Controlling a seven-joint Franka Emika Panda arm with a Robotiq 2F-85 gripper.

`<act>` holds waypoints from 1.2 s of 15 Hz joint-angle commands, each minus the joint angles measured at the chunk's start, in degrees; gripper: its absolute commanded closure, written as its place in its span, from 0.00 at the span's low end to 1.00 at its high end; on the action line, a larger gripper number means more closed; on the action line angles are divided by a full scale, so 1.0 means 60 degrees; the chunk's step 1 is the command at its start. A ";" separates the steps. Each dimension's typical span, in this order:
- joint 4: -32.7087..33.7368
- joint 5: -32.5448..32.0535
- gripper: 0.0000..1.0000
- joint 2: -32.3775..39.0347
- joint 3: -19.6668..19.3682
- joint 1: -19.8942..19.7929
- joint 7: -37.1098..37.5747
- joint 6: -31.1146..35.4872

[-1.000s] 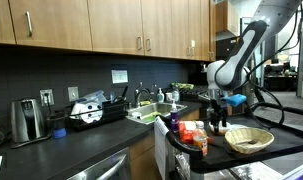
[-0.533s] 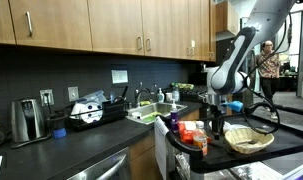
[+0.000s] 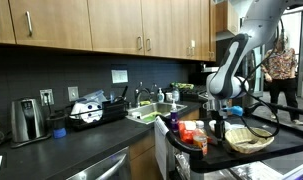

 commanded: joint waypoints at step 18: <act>0.1043 -0.2270 0.96 0.0686 0.0111 -0.0169 0.2347 -0.0770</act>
